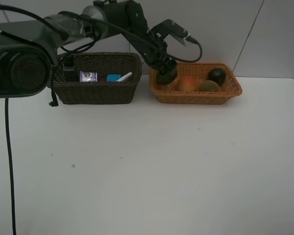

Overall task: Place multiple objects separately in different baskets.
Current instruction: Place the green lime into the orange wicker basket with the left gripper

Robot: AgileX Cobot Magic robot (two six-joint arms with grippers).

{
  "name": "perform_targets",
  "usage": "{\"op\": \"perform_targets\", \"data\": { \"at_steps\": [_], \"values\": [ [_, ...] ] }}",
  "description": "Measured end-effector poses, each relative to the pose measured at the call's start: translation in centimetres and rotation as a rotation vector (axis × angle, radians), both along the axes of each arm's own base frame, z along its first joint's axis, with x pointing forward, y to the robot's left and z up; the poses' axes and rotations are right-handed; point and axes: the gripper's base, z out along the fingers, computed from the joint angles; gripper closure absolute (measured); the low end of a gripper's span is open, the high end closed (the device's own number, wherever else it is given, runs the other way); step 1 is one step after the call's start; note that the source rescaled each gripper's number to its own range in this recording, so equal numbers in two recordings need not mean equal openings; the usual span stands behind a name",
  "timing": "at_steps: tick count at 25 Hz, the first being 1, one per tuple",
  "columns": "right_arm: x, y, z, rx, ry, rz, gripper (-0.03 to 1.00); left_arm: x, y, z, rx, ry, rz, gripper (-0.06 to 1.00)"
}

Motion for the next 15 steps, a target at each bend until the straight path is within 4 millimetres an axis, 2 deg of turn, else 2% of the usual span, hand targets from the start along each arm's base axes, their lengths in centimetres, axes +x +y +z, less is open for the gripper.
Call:
{"op": "perform_targets", "data": {
  "at_steps": [3,15],
  "values": [
    [0.00,0.00,0.00,0.000,0.000,0.000,-0.03,0.13,-0.04,0.11,-0.010,-0.015,0.007,-0.04],
    [0.00,0.00,0.00,0.000,0.000,0.000,-0.03,-0.13,0.04,-0.11,0.008,0.018,-0.003,-0.06]
  ]
}}
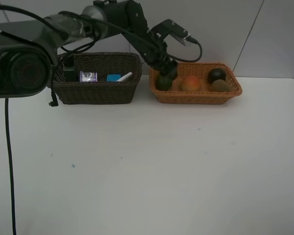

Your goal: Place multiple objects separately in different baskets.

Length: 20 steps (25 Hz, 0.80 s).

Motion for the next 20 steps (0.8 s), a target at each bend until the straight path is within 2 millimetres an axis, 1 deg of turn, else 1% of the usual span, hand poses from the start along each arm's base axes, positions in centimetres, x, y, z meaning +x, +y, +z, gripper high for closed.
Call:
{"op": "perform_targets", "data": {
  "at_steps": [3,5,6,7,9,10,11,12,13,14,15,16,18,20],
  "values": [
    [0.0,0.0,0.0,0.000,0.000,0.000,-0.03,-0.6,0.2,0.1,0.028,0.056,-0.017,-0.06],
    [0.0,0.0,0.0,0.000,0.000,0.000,-0.03,-1.0,0.4,1.2,0.038,0.078,-0.028,-0.02],
    [0.0,0.0,0.0,0.000,0.000,0.000,-0.03,-1.3,0.5,2.4,0.041,0.079,-0.034,0.02],
    [0.0,0.0,0.0,0.000,0.000,0.000,-0.03,-1.6,0.7,3.6,0.038,0.077,-0.038,0.10],
    [0.0,0.0,0.0,0.000,0.000,0.000,-0.03,-2.3,1.1,5.9,0.045,0.077,-0.045,0.32],
    [0.0,0.0,0.0,0.000,0.000,0.000,-0.03,-2.7,1.4,7.3,0.050,0.073,-0.042,0.44],
    [0.0,0.0,0.0,0.000,0.000,0.000,-0.03,-3.2,1.8,9.2,0.054,0.056,-0.039,0.56],
    [0.0,0.0,0.0,0.000,0.000,0.000,-0.03,-3.7,2.2,10.5,0.063,0.051,-0.035,0.66],
    [0.0,0.0,0.0,0.000,0.000,0.000,-0.03,-4.2,2.7,11.6,0.079,0.049,-0.031,0.73],
    [0.0,0.0,0.0,0.000,0.000,0.000,-0.03,-4.8,3.2,13.3,0.083,0.039,-0.023,0.80],
    [0.0,0.0,0.0,0.000,0.000,0.000,-0.03,-5.5,3.8,14.9,0.092,0.034,-0.015,0.85],
    [0.0,0.0,0.0,0.000,0.000,0.000,-0.03,-5.5,3.8,14.9,0.092,0.034,-0.015,0.85],
    [0.0,0.0,0.0,0.000,0.000,0.000,-0.03,-7.2,5.0,18.2,0.099,0.026,0.006,0.91],
    [0.0,0.0,0.0,0.000,0.000,0.000,-0.03,-8.6,6.1,21.2,0.075,-0.006,0.049,0.94]
  ]
}}
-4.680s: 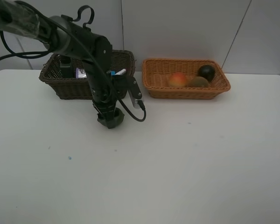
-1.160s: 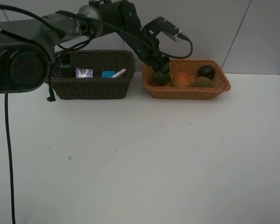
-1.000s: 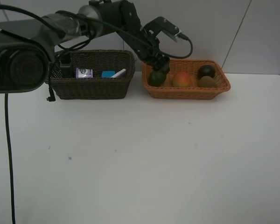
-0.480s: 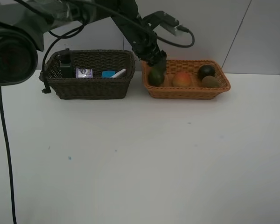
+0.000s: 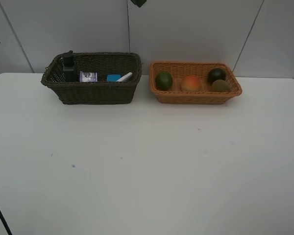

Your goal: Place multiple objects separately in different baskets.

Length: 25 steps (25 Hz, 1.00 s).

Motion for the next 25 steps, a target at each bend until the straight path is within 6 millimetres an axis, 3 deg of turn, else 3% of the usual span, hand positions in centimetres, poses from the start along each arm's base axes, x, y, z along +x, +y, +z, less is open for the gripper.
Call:
{"op": "perform_targets", "data": {
  "at_steps": [1,2,3,4,11,17,18,22,23,25],
  "values": [
    [0.0,0.0,0.0,0.000,0.000,0.000,-0.03,-1.5,1.2,2.7,-0.035,-0.033,0.051,0.94],
    [0.0,0.0,0.0,0.000,0.000,0.000,-0.03,-2.5,1.9,4.0,-0.053,-0.042,0.080,0.94],
    [0.0,0.0,0.0,0.000,0.000,0.000,-0.03,-2.5,1.9,4.0,-0.053,-0.042,0.080,0.94],
    [0.0,0.0,0.0,0.000,0.000,0.000,-0.03,-4.6,3.4,6.7,-0.097,-0.077,0.124,0.94],
    [0.0,0.0,0.0,0.000,0.000,0.000,-0.03,-13.3,9.9,12.4,-0.115,-0.199,0.226,0.94],
    [0.0,0.0,0.0,0.000,0.000,0.000,-0.03,-21.9,15.8,11.7,-0.097,-0.230,0.277,0.94],
    [0.0,0.0,0.0,0.000,0.000,0.000,-0.03,-21.9,15.8,11.7,-0.097,-0.230,0.277,0.94],
    [0.0,0.0,0.0,0.000,0.000,0.000,-0.03,-27.7,19.7,9.3,-0.128,-0.241,0.341,0.94],
    [0.0,0.0,0.0,0.000,0.000,0.000,-0.03,-30.2,21.4,7.7,-0.151,-0.249,0.378,0.94],
    [0.0,0.0,0.0,0.000,0.000,0.000,-0.03,-32.5,22.9,5.9,-0.177,-0.257,0.404,0.94]
  ]
}}
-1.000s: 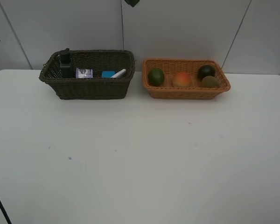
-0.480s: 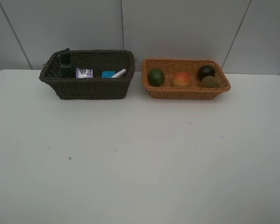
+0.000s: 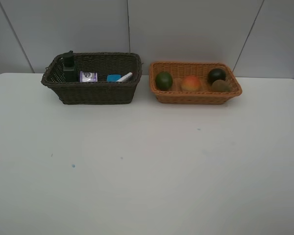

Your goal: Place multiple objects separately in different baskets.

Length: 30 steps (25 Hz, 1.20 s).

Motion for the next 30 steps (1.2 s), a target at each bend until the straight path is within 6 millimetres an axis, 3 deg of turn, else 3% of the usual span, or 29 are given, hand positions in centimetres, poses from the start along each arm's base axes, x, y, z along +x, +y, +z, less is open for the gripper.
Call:
{"op": "perform_targets", "data": {
  "at_steps": [5,11,18,21,30],
  "values": [
    [0.0,0.0,0.0,0.000,0.000,0.000,-0.03,-4.7,2.8,-5.2,-0.070,-0.021,0.097,0.94],
    [0.0,0.0,0.0,0.000,0.000,0.000,-0.03,-8.0,3.1,-9.8,-0.154,-0.046,0.273,0.94],
    [0.0,0.0,0.0,0.000,0.000,0.000,-0.03,-8.4,1.8,-14.0,-0.190,-0.007,0.474,0.94],
    [0.0,0.0,0.0,0.000,0.000,0.000,-0.03,-8.1,1.3,-15.6,-0.225,0.027,0.474,0.94],
    [0.0,0.0,0.0,0.000,0.000,0.000,-0.03,-7.6,1.4,-15.7,-0.239,-0.042,0.485,0.94]
  ]
}}
